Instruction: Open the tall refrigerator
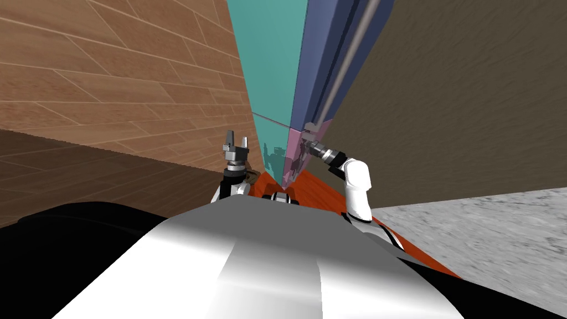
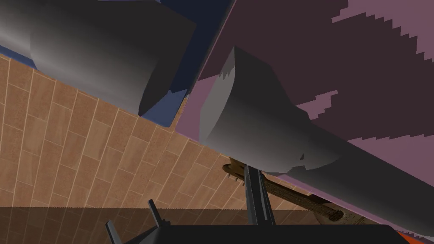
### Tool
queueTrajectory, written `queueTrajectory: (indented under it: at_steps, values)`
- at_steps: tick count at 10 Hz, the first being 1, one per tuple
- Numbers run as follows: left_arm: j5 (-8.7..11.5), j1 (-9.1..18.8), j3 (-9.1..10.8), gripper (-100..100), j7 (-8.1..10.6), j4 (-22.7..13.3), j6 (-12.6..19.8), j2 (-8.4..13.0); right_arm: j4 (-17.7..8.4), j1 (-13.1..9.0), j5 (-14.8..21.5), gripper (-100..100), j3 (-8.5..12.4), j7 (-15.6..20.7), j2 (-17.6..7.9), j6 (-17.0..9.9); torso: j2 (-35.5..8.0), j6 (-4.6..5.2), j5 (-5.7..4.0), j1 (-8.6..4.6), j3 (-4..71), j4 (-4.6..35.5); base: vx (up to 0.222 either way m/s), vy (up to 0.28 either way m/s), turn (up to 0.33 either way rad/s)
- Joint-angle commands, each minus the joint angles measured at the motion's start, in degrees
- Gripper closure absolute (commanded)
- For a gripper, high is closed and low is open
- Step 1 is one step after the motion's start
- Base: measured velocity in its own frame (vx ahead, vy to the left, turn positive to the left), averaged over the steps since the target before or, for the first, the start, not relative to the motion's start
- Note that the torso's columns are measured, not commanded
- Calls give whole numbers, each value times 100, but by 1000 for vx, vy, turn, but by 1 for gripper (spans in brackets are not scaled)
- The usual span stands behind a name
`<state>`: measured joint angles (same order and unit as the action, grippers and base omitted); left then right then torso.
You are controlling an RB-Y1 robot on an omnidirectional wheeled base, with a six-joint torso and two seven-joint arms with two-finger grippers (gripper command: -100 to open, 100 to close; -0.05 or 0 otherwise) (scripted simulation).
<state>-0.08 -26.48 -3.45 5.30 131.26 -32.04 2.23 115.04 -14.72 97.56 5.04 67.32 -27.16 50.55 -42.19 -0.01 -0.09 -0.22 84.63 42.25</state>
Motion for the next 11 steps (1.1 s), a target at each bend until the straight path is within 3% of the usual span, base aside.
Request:
queueTrajectory:
  at_steps: [1, 2, 11]
  values:
    - [0, 0, 1, 0, 0, 0, 0, 1, 95, -49, -161, 100, -100, 43, 22, 125, -12, 1, -3, -25, -9, 5, -19, -357, 132]
    - [0, 1, 2, 0, 0, 0, 0, 3, 95, -49, -161, 100, -100, 43, 22, 125, -28, 15, -16, -62, -18, 8, -48, -277, 78]
    - [0, 0, 2, 0, 0, 0, 0, 2, 476, -244, -806, 100, -500, 216, 112, 626, -5, 0, 17, 44, -3, 2, -38, -345, 82]
